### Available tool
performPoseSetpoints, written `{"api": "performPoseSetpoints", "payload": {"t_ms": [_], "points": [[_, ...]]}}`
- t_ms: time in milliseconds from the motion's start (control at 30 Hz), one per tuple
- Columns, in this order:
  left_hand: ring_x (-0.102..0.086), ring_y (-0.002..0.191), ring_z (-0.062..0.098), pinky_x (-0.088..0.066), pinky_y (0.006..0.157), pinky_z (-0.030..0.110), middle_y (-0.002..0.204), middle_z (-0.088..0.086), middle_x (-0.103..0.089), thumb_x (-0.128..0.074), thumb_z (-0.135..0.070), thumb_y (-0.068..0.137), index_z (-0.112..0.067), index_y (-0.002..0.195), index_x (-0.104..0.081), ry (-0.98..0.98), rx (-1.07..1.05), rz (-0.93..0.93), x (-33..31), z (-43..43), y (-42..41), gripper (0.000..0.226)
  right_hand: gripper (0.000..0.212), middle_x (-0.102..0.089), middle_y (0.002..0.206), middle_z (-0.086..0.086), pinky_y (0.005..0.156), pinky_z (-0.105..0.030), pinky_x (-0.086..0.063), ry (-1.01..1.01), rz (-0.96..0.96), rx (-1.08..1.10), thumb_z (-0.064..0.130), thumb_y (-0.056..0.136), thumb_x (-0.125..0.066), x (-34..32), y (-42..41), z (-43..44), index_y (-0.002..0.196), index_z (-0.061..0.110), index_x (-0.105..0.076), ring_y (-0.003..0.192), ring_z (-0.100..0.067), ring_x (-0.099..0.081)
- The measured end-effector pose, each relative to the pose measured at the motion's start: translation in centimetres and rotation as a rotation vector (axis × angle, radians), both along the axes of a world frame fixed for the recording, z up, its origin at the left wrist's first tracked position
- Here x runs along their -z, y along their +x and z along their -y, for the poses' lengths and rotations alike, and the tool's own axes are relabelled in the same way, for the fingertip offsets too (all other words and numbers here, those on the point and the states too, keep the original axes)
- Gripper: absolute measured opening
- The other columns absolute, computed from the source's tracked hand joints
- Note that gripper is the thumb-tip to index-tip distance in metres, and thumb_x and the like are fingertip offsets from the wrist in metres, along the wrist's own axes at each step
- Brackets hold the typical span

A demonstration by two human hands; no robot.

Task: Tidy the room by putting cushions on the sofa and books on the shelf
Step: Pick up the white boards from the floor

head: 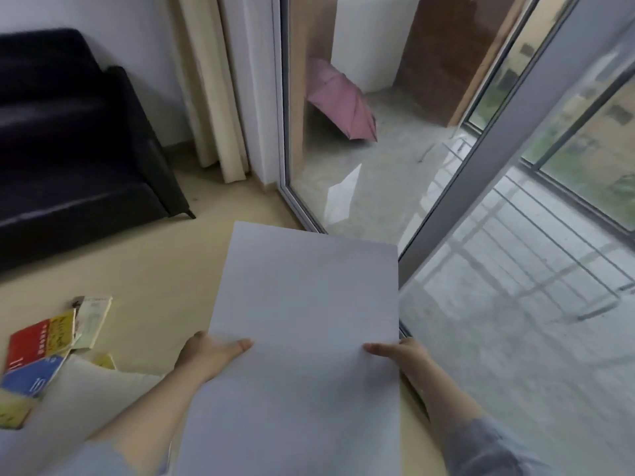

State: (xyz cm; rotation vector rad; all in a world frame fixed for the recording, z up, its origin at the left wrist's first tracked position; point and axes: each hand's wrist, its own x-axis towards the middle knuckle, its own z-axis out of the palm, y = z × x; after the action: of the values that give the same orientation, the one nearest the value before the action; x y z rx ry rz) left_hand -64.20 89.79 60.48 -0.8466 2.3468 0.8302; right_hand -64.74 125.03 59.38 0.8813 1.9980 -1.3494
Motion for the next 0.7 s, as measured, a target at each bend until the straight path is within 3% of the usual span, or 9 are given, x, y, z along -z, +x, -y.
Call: {"api": "performPoseSetpoints", "payload": {"t_ms": [33, 167, 267, 300, 400, 467, 533, 633, 700], "points": [[-0.052, 0.121, 0.032, -0.044, 0.097, 0.036, 0.133, 0.015, -0.054, -0.071, -0.078, 0.051, -0.004, 0.13, -0.051, 0.012, -0.034, 0.013, -0.2, 0.0, -0.5, 0.111, 0.073, -0.075, 0.086, -0.013, 0.085, -0.044, -0.057, -0.013, 0.002, -0.019, 0.047, 0.022, -0.095, 0.2, -1.1, 0.0, 0.078, 0.004, -0.077, 0.081, -0.029, -0.073], [-0.05, 0.123, 0.033, -0.045, 0.094, 0.036, 0.136, 0.016, -0.051, -0.071, -0.077, 0.05, 0.0, 0.134, -0.045, 0.036, -0.112, 0.042, 0.1, 0.5, -3.3, 0.117, 0.064, -0.075, 0.087, -0.015, 0.084, -0.046, -0.058, -0.01, 0.02, -0.089, 0.039, 0.034, -0.098, 0.9, -6.2, 0.9, 0.081, 0.001, -0.076, 0.081, -0.03, -0.072], [-0.047, 0.126, 0.034, -0.043, 0.094, 0.035, 0.139, 0.018, -0.047, -0.073, -0.069, 0.06, 0.003, 0.136, -0.04, 0.032, -0.163, 0.049, 0.8, 1.2, -6.6, 0.11, 0.085, -0.075, 0.087, -0.012, 0.083, -0.047, -0.058, 0.01, 0.007, -0.139, 0.056, 0.015, -0.094, 2.9, -11.3, 1.7, 0.081, 0.005, -0.076, 0.082, -0.029, -0.072], [-0.046, 0.127, 0.033, -0.042, 0.095, 0.035, 0.14, 0.017, -0.046, -0.073, -0.068, 0.061, 0.003, 0.137, -0.038, 0.046, -0.18, 0.053, 1.0, 1.4, -7.2, 0.109, 0.083, -0.075, 0.087, -0.011, 0.084, -0.046, -0.058, -0.002, 0.006, -0.137, 0.055, 0.015, -0.095, 3.8, -12.5, 1.7, 0.079, 0.007, -0.075, 0.083, -0.028, -0.072], [-0.05, 0.123, 0.031, -0.044, 0.097, 0.036, 0.136, 0.013, -0.051, -0.068, -0.084, 0.042, -0.004, 0.133, -0.048, 0.095, -0.193, 0.016, 1.5, 2.7, -10.7, 0.123, 0.082, -0.075, 0.085, -0.01, 0.078, -0.038, -0.06, 0.011, -0.006, -0.119, 0.053, 0.016, -0.096, 2.5, -16.8, 3.6, 0.081, 0.006, -0.075, 0.078, -0.027, -0.072], [-0.052, 0.121, 0.028, -0.044, 0.099, 0.037, 0.132, 0.007, -0.056, -0.056, -0.096, 0.026, -0.007, 0.128, -0.055, 0.065, -0.186, 0.06, 5.1, 5.9, -14.2, 0.135, 0.056, -0.071, 0.076, -0.008, 0.055, -0.02, -0.056, 0.03, 0.017, -0.116, 0.034, 0.042, -0.098, 0.8, -20.1, 5.7, 0.081, 0.004, -0.072, 0.067, -0.021, -0.068], [-0.052, 0.122, 0.026, -0.042, 0.102, 0.039, 0.133, 0.004, -0.056, -0.049, -0.101, 0.023, -0.011, 0.128, -0.056, 0.05, -0.16, 0.059, 7.2, 8.4, -17.4, 0.138, 0.031, -0.067, 0.072, -0.004, 0.041, -0.014, -0.046, 0.026, 0.027, -0.122, 0.019, 0.061, -0.091, -0.2, -23.2, 7.4, 0.079, 0.006, -0.069, 0.063, -0.016, -0.063], [-0.045, 0.129, 0.029, -0.038, 0.106, 0.037, 0.142, 0.009, -0.047, -0.063, -0.089, 0.043, -0.008, 0.138, -0.044, 0.079, -0.187, 0.038, 2.4, 8.3, -20.8, 0.127, 0.034, -0.068, 0.079, -0.006, 0.055, -0.02, -0.051, 0.051, 0.037, -0.157, 0.029, 0.062, -0.091, -0.7, -27.5, 9.4, 0.075, 0.01, -0.065, 0.069, -0.018, -0.064], [-0.042, 0.131, 0.03, -0.036, 0.102, 0.035, 0.145, 0.014, -0.041, -0.071, -0.072, 0.061, 0.0, 0.141, -0.035, 0.087, -0.223, 0.051, 0.9, 8.6, -23.0, 0.113, 0.067, -0.071, 0.086, -0.009, 0.076, -0.033, -0.058, 0.071, 0.038, -0.191, 0.047, 0.036, -0.096, -0.4, -30.3, 10.6, 0.082, 0.006, -0.069, 0.078, -0.024, -0.069]]}}
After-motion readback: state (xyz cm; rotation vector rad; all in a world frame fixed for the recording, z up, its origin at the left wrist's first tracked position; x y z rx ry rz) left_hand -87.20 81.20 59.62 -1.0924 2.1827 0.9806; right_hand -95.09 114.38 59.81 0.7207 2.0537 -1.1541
